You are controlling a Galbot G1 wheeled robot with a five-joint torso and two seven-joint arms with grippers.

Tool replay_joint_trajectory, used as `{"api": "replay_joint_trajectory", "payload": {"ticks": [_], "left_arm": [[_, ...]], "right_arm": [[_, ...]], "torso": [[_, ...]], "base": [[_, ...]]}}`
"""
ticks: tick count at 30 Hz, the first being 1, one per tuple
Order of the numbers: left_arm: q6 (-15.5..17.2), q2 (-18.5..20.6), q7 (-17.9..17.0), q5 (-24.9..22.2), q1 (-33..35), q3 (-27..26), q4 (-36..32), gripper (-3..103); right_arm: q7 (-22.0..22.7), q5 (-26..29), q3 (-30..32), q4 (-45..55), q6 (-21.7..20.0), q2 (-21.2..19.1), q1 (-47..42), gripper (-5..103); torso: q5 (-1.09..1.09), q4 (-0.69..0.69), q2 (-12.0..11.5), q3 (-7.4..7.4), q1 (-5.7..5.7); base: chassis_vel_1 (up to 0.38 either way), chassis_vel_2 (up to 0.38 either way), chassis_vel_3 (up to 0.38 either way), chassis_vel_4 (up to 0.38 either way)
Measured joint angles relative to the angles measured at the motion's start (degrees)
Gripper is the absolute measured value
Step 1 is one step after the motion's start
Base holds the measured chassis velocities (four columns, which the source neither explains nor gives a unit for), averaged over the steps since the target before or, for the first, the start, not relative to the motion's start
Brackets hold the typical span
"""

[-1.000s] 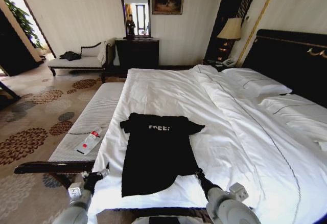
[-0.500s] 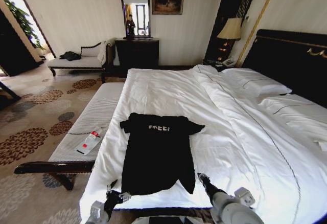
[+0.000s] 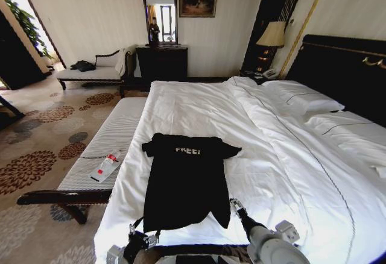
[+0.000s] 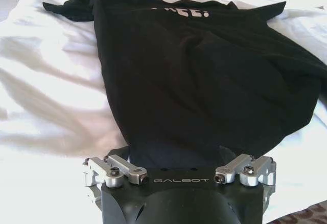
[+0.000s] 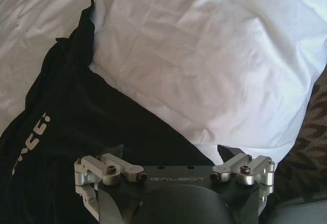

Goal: Fold the clothes on the bed.

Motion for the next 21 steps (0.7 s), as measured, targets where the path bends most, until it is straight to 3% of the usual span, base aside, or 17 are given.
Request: {"api": "replay_joint_trajectory", "payload": {"ticks": [1,5,7,9,11,13,16,21], "left_arm": [[0.0,0.0,0.0,0.0,0.0,0.0,0.0,101],[0.1,-0.3,-0.3,0.0,0.0,0.0,-0.2,82],[0.1,-0.3,-0.4,0.0,0.0,-0.1,-0.2,82],[0.0,-0.4,-0.5,0.2,0.2,-0.5,-0.2,66],[0.0,-0.5,-0.5,0.3,0.2,-0.6,-0.2,66],[0.0,-0.7,-0.6,0.6,0.3,-0.9,-0.4,54],[0.1,-0.9,-0.9,0.6,0.4,-1.1,-0.5,49],[0.5,-0.7,-1.0,0.4,0.8,-1.5,-1.0,28]], "right_arm": [[0.0,0.0,0.0,0.0,0.0,0.0,0.0,99],[0.1,0.0,0.1,0.0,0.0,0.0,0.0,100],[0.1,0.0,0.0,0.0,0.0,0.0,0.0,100],[0.1,0.0,-0.1,0.0,0.0,0.0,0.1,100],[0.1,0.0,-0.1,0.0,0.0,0.0,0.1,100],[0.1,0.0,-0.2,0.0,0.0,0.0,0.1,100],[0.1,0.0,-0.2,0.0,0.0,0.0,0.1,100],[0.1,0.0,-0.1,0.0,0.1,0.0,0.2,100]], "torso": [[0.00,0.00,0.0,0.00,0.00],[0.01,0.00,0.0,0.00,0.00],[0.01,0.00,0.0,0.00,0.00],[0.01,0.00,0.0,0.00,0.00],[0.01,0.00,0.0,0.00,0.00],[0.01,0.00,0.0,0.00,0.00],[0.01,0.00,0.0,0.00,0.00],[0.01,0.00,0.0,0.00,0.00]], "base": [[0.000,0.000,0.000,0.000],[0.000,0.000,0.000,0.000],[0.000,0.000,0.000,0.000],[0.000,0.000,0.000,0.000],[0.000,0.000,0.000,0.000],[0.000,0.000,0.000,0.000],[0.000,0.000,0.000,0.000],[0.000,0.000,0.000,0.000]]}}
